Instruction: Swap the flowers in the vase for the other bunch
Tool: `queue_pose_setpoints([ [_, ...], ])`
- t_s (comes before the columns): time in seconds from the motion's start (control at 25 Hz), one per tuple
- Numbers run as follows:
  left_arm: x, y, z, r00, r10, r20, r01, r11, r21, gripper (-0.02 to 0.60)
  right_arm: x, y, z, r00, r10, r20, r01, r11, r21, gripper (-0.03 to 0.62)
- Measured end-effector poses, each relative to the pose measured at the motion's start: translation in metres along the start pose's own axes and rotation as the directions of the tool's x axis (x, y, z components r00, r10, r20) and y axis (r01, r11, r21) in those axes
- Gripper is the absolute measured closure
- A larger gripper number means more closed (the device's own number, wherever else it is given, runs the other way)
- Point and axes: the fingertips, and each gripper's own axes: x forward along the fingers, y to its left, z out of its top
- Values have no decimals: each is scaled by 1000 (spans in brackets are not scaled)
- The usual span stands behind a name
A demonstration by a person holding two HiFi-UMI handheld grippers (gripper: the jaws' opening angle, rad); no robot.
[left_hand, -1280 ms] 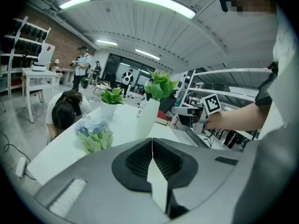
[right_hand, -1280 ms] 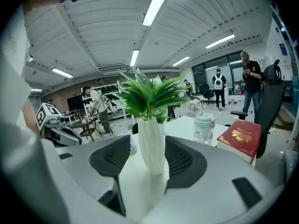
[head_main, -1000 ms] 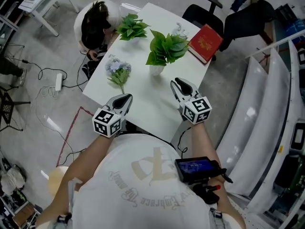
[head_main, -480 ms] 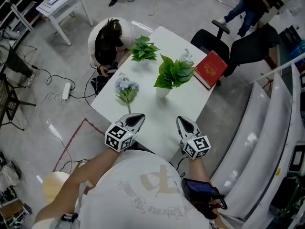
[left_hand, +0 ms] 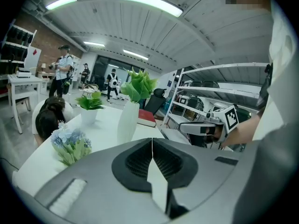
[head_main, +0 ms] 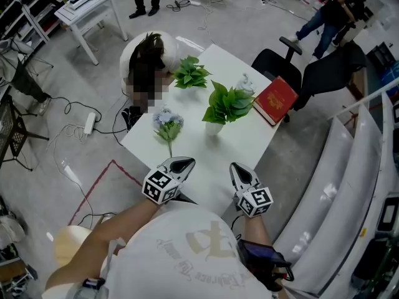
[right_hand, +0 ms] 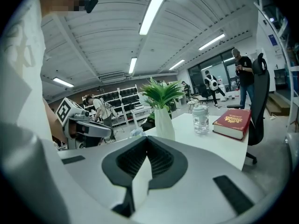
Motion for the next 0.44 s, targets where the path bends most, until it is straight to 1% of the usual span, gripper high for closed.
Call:
queue_pose_setpoints([
  [0.44,3,-3,-4,1000,4,-12,-4,1000,-1,574,-2,-1,-4,1000,9,-1,-9,1000,3,588],
])
